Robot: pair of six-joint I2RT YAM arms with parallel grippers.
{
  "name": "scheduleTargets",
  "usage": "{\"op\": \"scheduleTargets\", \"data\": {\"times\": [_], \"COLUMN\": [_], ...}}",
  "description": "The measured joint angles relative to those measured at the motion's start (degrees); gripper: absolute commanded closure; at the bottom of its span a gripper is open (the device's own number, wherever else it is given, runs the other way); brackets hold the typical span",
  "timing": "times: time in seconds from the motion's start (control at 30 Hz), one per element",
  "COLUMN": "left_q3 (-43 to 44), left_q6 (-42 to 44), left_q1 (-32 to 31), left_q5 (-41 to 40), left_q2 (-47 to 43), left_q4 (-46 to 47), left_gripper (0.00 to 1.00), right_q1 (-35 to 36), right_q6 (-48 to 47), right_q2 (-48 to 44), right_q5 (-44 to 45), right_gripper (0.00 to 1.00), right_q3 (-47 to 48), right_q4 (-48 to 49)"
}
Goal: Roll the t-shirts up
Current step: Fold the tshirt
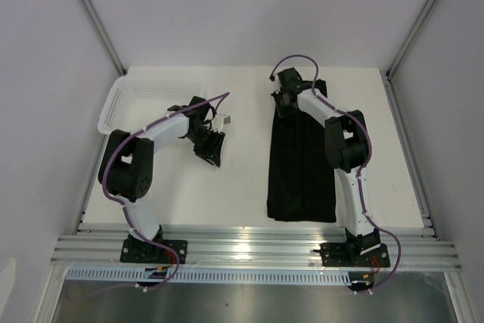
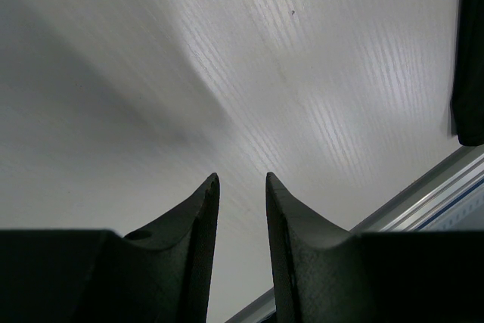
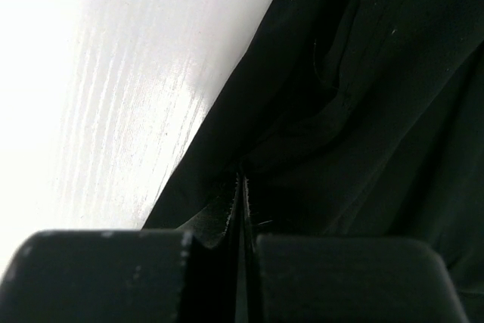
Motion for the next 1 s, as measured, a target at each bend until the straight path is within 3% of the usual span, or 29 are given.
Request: {"op": "scheduleTargets", "data": {"times": [0.6, 0.77, 1.0], "left_q3": [0.0, 0.0, 0.0], "left_q6": [0.0, 0.0, 0.0], "left_q1": [0.0, 0.0, 0.0], "left_q5": [0.0, 0.0, 0.0], "left_q2": [0.0, 0.0, 0.0], "left_q4": [-0.2, -0.4, -0.7], "left_gripper": [0.65, 0.65, 0.65], "right_q1": [-0.4, -1.2, -2.8], "right_q6": [-1.3, -0.1, 1.9], "right_q2": [-4.5, -5.1, -5.4], "right_q5": [-6.5, -7.9, -10.2], "right_gripper": [1.00, 0.66, 0.59], "right_q3": [-7.3, -8.3, -8.3], "right_q4": [1.7, 2.9, 2.8]}}
